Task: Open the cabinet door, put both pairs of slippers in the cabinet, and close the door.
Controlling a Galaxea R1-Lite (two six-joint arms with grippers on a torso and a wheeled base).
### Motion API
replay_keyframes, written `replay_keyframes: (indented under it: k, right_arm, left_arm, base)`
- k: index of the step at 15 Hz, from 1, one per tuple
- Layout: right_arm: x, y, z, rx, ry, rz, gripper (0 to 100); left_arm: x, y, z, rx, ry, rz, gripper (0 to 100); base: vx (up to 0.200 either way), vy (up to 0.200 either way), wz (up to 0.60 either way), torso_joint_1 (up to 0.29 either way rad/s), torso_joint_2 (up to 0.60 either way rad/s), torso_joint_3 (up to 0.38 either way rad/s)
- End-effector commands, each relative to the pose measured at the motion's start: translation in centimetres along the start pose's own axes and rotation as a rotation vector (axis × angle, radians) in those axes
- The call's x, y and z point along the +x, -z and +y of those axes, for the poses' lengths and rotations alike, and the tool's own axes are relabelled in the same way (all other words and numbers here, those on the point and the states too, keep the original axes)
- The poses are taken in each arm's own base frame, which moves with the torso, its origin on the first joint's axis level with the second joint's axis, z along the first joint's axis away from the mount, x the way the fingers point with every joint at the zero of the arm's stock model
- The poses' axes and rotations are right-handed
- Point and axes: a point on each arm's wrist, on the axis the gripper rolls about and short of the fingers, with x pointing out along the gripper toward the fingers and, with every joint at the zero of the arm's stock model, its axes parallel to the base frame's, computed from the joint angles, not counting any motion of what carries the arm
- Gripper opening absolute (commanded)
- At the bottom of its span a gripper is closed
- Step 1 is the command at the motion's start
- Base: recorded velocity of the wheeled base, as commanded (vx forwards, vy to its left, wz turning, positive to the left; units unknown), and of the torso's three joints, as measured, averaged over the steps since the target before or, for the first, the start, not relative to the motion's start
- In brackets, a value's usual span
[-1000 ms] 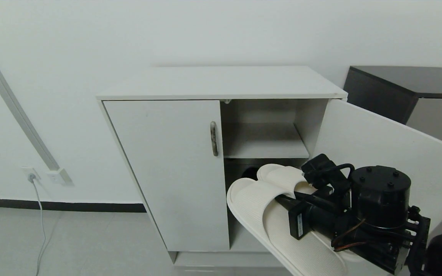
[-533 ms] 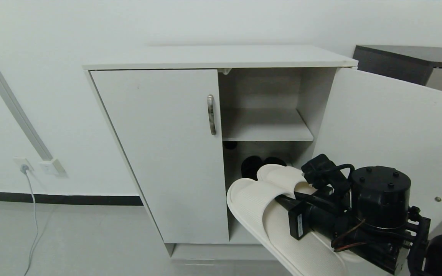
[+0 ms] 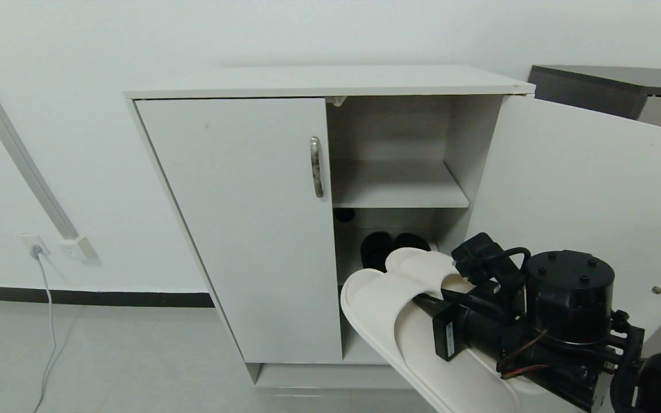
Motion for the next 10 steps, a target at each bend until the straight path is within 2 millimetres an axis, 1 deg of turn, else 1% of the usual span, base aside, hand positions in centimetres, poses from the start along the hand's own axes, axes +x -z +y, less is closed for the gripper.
replay_keyframes:
  k: [1,4,6,10]
  right_arm:
    - [-0.06,0.14,0.01,-0.002,-0.001,0.005,0]
    - [-0.11,0.14,0.01,-0.026,-0.001,0.005,0]
    - [0.03,0.21,0.12,-0.029,-0.010,0.008,0]
    - [0.62,0.36,0.38,-0.031,-0.017,-0.008,0]
  left_arm:
    - [0.02,0.02,0.00,0.000,-0.001,0.004,0]
    - [0.01,0.03,0.00,0.001,0.001,0.003,0]
    - [0.01,0.03,0.00,0.001,0.001,0.003,0]
    - [0.01,0.03,0.00,0.001,0.001,0.003,0]
  base:
    - [0.000,0.000,0.00,0.002,0.19,0.183]
    - [0.000,0.000,0.00,0.002,0.08,0.057]
    - [0.000,0.000,-0.60,0.002,0.02,0.012]
    - [0.000,0.000,0.00,0.000,0.00,0.000]
